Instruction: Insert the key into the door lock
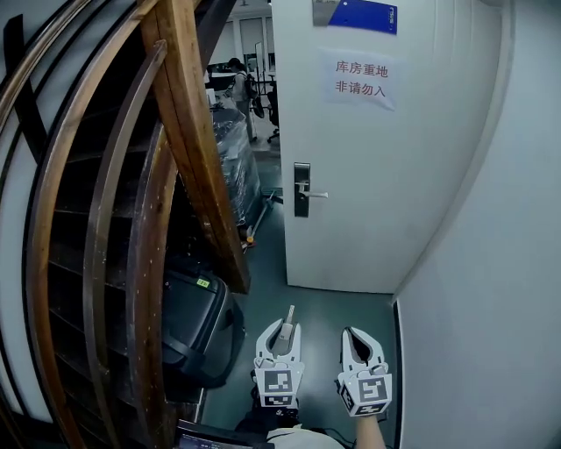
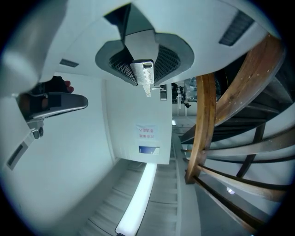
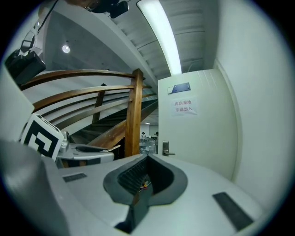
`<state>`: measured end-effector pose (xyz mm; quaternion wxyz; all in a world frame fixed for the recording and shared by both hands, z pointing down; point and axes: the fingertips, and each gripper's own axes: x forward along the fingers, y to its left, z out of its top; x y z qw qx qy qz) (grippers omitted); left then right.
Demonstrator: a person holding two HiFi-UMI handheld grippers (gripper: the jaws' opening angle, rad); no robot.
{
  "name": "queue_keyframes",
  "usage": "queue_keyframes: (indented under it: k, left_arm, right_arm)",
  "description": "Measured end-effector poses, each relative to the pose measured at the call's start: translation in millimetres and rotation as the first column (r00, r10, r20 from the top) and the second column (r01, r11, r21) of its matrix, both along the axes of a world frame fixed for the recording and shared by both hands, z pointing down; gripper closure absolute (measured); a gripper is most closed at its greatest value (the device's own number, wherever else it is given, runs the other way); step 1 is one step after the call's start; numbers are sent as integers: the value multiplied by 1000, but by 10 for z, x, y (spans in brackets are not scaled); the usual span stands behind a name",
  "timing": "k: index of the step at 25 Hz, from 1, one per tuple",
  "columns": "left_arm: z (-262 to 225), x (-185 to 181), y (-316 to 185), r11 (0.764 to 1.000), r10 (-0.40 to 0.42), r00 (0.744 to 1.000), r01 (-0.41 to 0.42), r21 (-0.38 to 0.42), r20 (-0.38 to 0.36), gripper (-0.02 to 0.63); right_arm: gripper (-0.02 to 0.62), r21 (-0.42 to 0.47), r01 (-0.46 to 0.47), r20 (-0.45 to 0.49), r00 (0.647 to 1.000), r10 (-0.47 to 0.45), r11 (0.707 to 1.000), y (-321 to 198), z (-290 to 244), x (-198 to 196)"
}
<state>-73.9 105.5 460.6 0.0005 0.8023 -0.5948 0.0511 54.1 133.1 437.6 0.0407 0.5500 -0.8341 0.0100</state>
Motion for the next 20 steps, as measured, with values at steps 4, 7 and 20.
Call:
queue_keyframes:
  k: [4,7,20]
  left_arm:
    - [43,-101,-266,1000,6,1000,-6,-2,5,489]
    - [98,-174,-443,1000,10,1000,-10,-13,5,489]
    - [348,-85,-1178,996,33,999,-33,-78,0,489]
  right_arm:
    - [591,-16,3,-4,1000,-3,1000,-268,76,-150]
    - [591,-31,2,-8,1000,-2,1000,-425,137,-240]
    - [591,-70,-9,-29,1000,7,998,-1058,285,-162]
